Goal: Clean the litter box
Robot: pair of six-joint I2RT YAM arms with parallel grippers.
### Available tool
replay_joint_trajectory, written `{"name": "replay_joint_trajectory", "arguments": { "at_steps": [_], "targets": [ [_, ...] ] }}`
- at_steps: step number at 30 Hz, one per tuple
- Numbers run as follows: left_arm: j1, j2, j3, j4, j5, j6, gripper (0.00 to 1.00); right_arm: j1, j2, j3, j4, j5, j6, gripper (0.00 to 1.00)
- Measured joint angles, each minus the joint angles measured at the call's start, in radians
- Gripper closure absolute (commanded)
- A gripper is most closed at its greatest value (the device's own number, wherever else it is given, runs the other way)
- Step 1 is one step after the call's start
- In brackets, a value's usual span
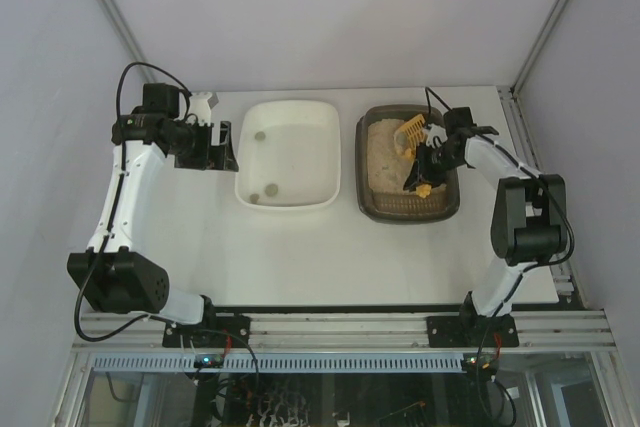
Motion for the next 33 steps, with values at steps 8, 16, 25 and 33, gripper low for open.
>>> {"name": "replay_joint_trajectory", "arguments": {
  "at_steps": [8,16,25,33],
  "targets": [
    [-0.013,-0.038,-0.061,-0.001,-0.005,0.013,0.09,0.0,-0.15,-0.222,0.173,-0.129,0.095,1.0],
    [-0.075,-0.13,-0.148,-0.016,-0.049,0.029,0.1,0.017,-0.394,-0.537,0.62,-0.26,0.3,1.0],
    [-0.081,-0.202,-0.282,-0.027,-0.092,0.027,0.09,0.014,-0.419,-0.776,1.319,-0.325,0.61,1.0],
    [-0.081,-0.259,-0.345,0.005,-0.119,0.026,0.09,0.032,-0.132,-0.818,1.976,-0.38,1.01,1.0]
  ]
}}
